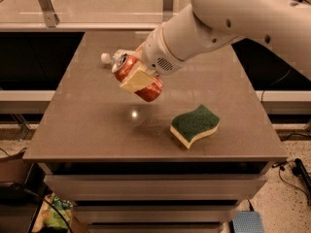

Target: Knock coke can over

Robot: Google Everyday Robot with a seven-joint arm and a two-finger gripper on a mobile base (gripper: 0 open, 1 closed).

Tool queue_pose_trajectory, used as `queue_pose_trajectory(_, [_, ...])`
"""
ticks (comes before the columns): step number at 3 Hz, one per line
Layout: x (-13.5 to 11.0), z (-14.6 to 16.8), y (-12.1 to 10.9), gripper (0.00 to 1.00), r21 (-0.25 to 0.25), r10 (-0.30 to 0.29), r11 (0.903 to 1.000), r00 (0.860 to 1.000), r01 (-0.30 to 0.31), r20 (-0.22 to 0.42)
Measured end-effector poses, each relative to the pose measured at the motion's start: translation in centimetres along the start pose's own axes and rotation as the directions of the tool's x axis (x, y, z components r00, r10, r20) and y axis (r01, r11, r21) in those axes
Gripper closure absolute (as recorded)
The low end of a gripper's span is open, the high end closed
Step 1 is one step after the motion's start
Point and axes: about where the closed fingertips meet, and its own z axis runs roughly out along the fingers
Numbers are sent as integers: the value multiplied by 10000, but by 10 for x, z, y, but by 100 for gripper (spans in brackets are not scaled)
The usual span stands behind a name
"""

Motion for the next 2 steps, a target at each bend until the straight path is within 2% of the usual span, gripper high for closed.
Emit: queue_pose_trajectory(2, [14, 13, 3, 100, -159, -31, 9999, 9901, 8, -1401])
